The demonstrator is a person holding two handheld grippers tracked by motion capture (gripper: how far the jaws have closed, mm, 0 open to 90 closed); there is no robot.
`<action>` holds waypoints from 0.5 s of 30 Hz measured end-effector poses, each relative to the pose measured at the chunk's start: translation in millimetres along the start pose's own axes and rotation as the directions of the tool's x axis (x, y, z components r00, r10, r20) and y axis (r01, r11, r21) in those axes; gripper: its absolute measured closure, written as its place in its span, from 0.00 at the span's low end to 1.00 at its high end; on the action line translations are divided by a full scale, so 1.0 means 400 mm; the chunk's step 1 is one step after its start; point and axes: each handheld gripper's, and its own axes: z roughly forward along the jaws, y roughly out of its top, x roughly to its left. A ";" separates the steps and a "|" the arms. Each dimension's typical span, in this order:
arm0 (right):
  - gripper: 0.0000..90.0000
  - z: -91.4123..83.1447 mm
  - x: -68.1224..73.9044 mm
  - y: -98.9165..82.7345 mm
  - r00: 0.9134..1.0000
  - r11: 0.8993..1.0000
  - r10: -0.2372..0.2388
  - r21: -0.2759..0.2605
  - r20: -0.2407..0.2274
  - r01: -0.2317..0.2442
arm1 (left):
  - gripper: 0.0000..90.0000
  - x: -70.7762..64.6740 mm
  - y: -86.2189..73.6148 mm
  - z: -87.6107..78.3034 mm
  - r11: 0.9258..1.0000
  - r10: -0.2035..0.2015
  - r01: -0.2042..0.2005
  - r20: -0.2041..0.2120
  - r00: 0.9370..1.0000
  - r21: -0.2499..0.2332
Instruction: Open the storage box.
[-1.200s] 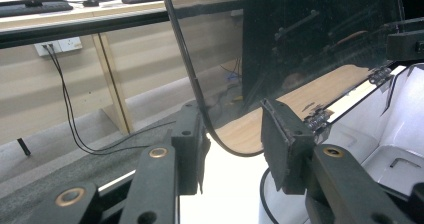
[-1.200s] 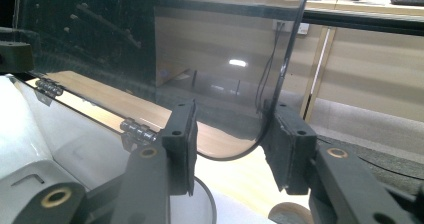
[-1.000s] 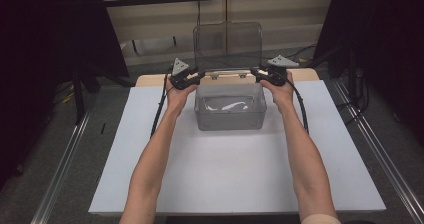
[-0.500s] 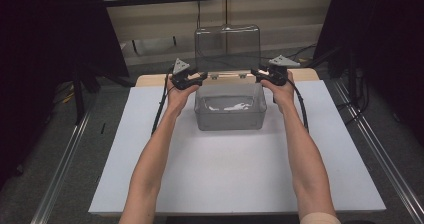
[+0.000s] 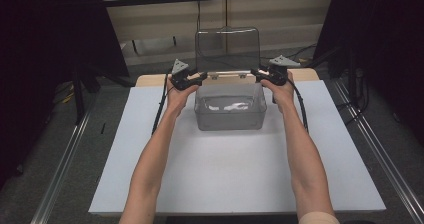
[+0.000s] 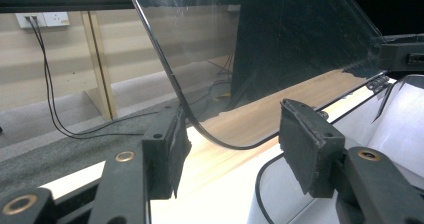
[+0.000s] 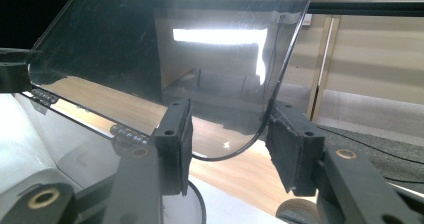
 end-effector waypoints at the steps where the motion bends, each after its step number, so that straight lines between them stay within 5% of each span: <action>1: 0.59 0.000 0.000 0.000 1.000 1.000 0.001 0.000 0.001 -0.001 | 0.50 0.001 -0.001 0.000 1.000 -0.001 0.001 0.000 1.000 -0.001; 8: 0.57 0.001 -0.002 -0.004 1.000 1.000 0.013 -0.002 0.012 -0.013 | 0.46 -0.002 0.001 0.000 1.000 0.023 -0.023 -0.027 0.999 -0.002; 11: 0.63 0.004 0.001 -0.008 1.000 1.000 -0.001 0.010 -0.002 0.001 | 0.55 -0.004 -0.001 0.002 1.000 0.025 -0.025 -0.009 1.000 -0.014; 15: 0.48 0.004 -0.007 -0.016 0.999 0.999 0.038 0.010 0.035 -0.038 | 0.51 0.001 -0.008 0.002 1.000 -0.009 0.008 -0.016 1.000 -0.012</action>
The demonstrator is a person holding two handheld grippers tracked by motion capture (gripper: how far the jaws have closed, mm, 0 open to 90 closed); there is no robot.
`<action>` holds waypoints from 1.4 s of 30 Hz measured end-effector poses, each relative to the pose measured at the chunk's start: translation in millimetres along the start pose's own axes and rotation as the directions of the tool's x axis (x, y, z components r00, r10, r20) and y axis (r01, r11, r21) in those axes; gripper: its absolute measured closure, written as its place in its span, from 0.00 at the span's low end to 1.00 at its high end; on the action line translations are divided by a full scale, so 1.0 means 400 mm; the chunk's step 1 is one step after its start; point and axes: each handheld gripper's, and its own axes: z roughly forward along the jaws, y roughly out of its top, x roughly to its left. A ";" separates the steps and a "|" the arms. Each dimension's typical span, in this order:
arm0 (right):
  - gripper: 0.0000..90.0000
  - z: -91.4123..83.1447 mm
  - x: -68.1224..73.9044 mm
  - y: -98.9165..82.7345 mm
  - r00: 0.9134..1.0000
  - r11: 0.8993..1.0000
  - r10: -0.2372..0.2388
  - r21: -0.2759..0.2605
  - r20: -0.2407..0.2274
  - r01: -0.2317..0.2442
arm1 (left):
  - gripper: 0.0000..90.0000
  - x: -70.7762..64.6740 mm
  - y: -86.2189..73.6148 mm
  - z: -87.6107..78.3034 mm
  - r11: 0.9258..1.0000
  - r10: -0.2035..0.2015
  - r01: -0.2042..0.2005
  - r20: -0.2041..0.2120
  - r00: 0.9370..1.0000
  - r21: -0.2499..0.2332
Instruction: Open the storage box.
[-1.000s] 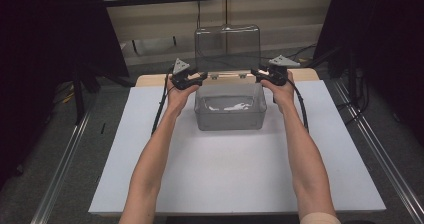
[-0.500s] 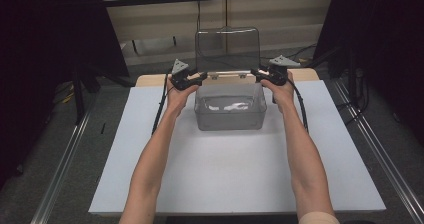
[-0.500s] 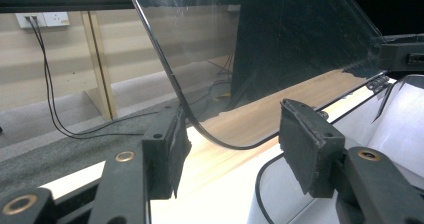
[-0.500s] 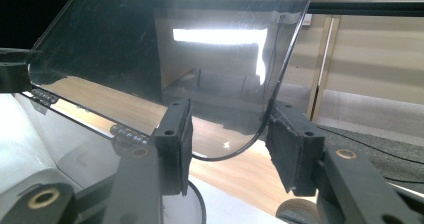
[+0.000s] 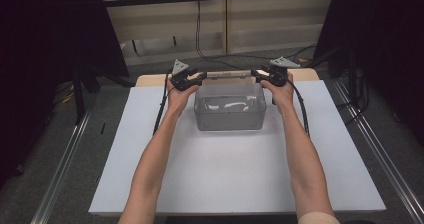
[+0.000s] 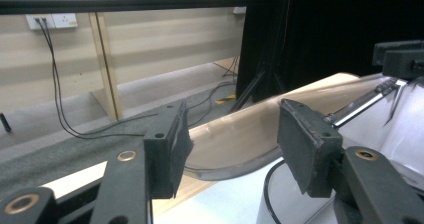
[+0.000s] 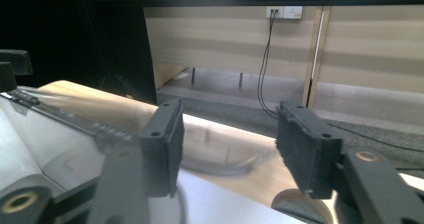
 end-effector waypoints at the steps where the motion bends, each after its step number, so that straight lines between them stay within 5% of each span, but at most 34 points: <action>1: 0.47 0.000 -0.001 -0.001 1.000 1.000 -0.004 -0.004 0.007 0.004 | 0.51 0.001 -0.001 0.000 1.000 -0.003 0.003 0.001 1.000 -0.002; 15: 0.32 -0.018 0.013 0.019 0.998 0.998 -0.054 0.018 0.041 0.053 | 0.38 -0.006 0.017 -0.019 0.999 0.008 -0.007 -0.009 1.000 0.037; 33: 0.14 -0.072 0.059 0.057 0.997 0.996 -0.081 -0.039 0.014 0.081 | 0.15 -0.044 0.022 -0.072 1.000 -0.009 0.009 -0.017 1.000 0.007; 42: 0.04 -0.104 0.075 0.047 0.997 0.996 -0.075 -0.043 0.022 0.076 | 0.11 -0.051 0.015 -0.123 1.000 0.010 -0.011 -0.056 0.998 -0.011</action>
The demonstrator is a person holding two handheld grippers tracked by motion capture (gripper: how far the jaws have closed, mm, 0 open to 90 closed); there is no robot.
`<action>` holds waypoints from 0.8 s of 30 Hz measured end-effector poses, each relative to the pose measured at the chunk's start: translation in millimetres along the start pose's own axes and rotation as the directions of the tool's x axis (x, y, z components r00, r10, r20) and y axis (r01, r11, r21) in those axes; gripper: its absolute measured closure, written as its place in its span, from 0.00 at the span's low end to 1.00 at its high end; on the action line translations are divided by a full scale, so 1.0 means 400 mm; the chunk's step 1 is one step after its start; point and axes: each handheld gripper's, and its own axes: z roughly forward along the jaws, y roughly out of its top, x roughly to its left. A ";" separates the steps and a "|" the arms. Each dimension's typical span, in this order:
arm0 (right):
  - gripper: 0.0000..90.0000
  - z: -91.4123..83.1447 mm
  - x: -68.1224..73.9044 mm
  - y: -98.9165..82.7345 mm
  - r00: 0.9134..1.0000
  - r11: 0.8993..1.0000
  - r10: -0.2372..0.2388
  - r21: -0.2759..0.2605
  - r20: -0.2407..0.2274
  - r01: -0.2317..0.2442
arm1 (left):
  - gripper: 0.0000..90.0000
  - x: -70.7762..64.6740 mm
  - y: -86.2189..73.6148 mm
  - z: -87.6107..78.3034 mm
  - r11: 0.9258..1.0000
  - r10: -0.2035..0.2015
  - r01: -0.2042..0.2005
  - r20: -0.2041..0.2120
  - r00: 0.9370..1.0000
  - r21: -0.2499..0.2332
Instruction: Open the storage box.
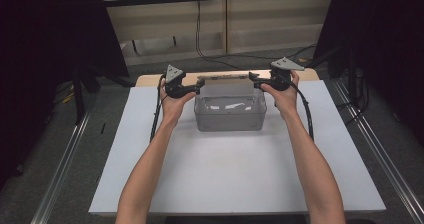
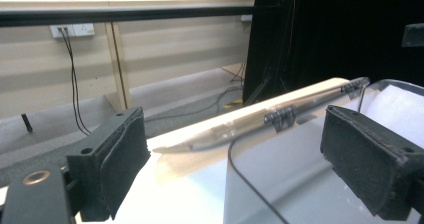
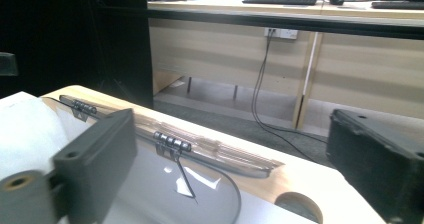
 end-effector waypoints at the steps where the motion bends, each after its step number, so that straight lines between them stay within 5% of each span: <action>1: 0.04 -0.005 0.002 0.000 1.000 1.000 0.003 -0.009 0.003 -0.003 | 0.09 0.000 0.001 -0.006 1.000 -0.004 0.004 -0.004 1.000 -0.001; 9: 0.01 -0.048 0.020 0.008 1.000 0.999 -0.004 -0.037 -0.007 0.004 | 0.06 -0.010 0.010 -0.050 1.000 -0.007 0.007 -0.004 1.000 0.010; 24: 0.00 -0.114 0.048 -0.008 1.000 0.998 -0.018 -0.068 0.017 0.019 | 0.03 -0.034 0.023 -0.150 0.997 0.017 -0.017 0.003 1.000 -0.070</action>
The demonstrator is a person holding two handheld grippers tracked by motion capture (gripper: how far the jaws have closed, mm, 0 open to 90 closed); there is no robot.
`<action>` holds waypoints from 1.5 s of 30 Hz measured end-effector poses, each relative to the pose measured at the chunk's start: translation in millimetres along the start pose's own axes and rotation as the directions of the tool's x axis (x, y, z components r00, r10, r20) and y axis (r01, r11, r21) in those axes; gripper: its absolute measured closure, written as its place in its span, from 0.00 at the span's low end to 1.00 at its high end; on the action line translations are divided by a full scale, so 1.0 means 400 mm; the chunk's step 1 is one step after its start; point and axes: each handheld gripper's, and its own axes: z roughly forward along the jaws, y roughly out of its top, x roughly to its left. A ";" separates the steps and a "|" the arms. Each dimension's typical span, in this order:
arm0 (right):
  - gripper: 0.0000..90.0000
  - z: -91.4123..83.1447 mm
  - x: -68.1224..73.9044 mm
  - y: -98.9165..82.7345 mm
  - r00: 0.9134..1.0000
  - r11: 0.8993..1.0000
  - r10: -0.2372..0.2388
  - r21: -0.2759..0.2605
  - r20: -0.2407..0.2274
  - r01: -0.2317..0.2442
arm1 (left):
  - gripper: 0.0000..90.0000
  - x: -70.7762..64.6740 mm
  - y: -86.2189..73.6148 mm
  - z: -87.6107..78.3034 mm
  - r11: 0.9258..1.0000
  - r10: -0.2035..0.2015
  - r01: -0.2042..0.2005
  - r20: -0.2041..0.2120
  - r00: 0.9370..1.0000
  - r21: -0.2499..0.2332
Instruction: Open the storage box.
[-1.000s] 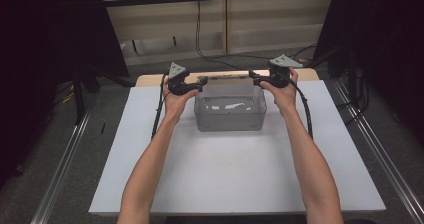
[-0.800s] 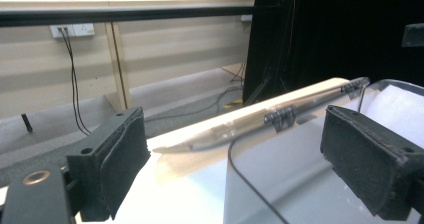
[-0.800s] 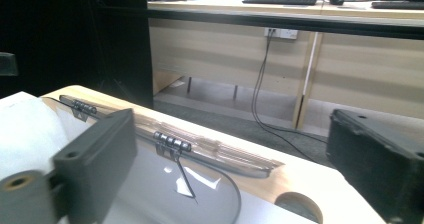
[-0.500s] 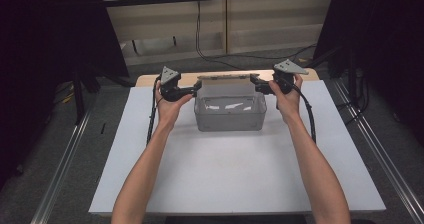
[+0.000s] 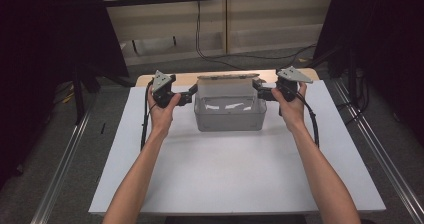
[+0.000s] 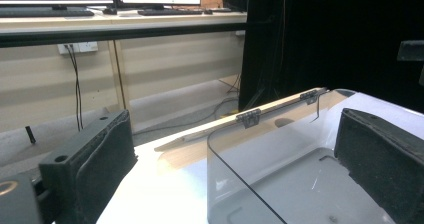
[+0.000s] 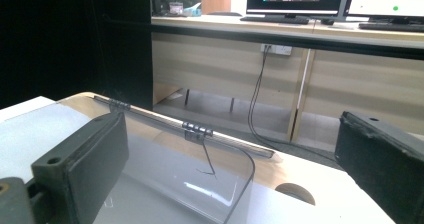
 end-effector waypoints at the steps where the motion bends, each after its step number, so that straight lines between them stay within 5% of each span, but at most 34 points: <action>1: 0.00 -0.005 0.002 0.001 1.000 1.000 -0.001 0.007 0.000 0.001 | 0.03 0.000 -0.001 -0.007 1.000 0.010 -0.010 0.000 1.000 -0.005; 19: 0.00 -0.092 0.041 0.004 0.998 0.999 -0.048 -0.022 0.039 0.049 | 0.03 -0.045 -0.034 -0.089 0.999 0.032 -0.032 -0.004 0.999 -0.038; 23: 0.00 -0.112 0.051 -0.007 0.997 0.998 -0.053 -0.019 0.054 0.054 | 0.03 -0.055 -0.047 -0.112 0.999 -0.005 0.005 0.000 1.000 -0.047; 33: 0.01 -0.164 0.071 -0.025 0.996 0.998 -0.062 -0.024 0.064 0.064 | 0.02 -0.072 -0.057 -0.179 0.998 -0.009 0.010 0.018 1.000 -0.061; 45: 0.00 -0.236 0.090 -0.052 0.995 0.997 -0.076 -0.030 0.059 0.078 | 0.02 -0.090 -0.096 -0.251 0.999 -0.007 0.006 -0.013 1.000 -0.047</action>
